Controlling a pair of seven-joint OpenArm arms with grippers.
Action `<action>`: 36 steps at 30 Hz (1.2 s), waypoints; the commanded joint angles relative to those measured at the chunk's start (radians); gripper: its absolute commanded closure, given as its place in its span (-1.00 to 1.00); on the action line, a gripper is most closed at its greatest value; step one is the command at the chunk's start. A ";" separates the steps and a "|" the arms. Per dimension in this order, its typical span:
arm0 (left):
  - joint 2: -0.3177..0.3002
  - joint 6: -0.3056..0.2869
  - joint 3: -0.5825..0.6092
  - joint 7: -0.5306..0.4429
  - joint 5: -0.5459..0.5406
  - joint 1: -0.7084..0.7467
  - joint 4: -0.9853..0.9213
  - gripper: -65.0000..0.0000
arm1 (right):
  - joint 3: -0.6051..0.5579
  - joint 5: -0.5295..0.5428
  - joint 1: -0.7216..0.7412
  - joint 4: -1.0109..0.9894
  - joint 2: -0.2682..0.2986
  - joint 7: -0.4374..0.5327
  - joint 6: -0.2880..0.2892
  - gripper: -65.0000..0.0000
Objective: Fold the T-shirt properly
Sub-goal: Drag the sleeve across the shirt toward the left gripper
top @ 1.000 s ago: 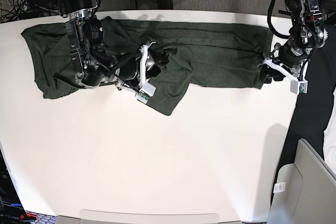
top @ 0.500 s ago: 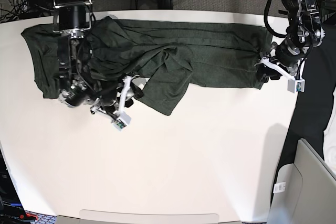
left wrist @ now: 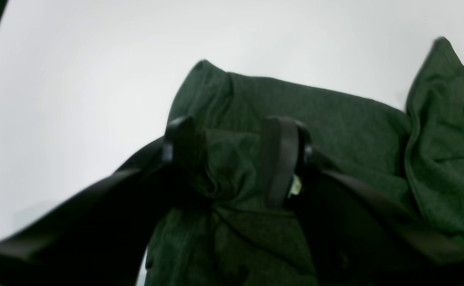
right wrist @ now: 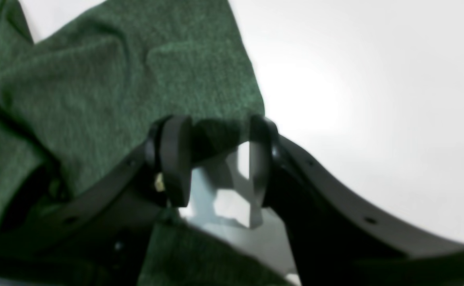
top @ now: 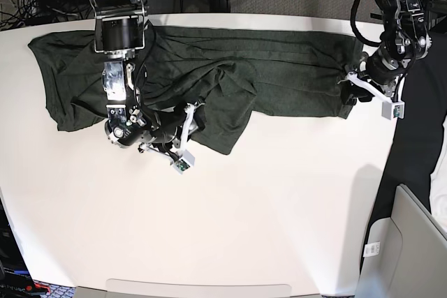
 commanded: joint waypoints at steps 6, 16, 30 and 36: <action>-0.016 -0.006 -0.009 -0.016 -0.008 -0.012 0.019 0.18 | -0.009 0.015 0.026 -0.043 -0.002 -0.026 0.005 0.24; -0.016 -0.006 -0.009 -0.016 -0.008 -0.015 0.019 0.18 | -0.099 0.144 0.027 -0.038 0.001 -0.101 0.005 0.98; -0.017 -0.006 -0.010 -0.016 -0.008 -0.012 0.019 0.18 | -0.160 0.428 0.009 0.174 -0.005 -0.101 0.005 0.98; -0.017 -0.006 -0.010 -0.016 -0.008 -0.012 0.019 0.18 | -0.274 0.448 0.007 0.178 -0.077 -0.101 0.005 0.98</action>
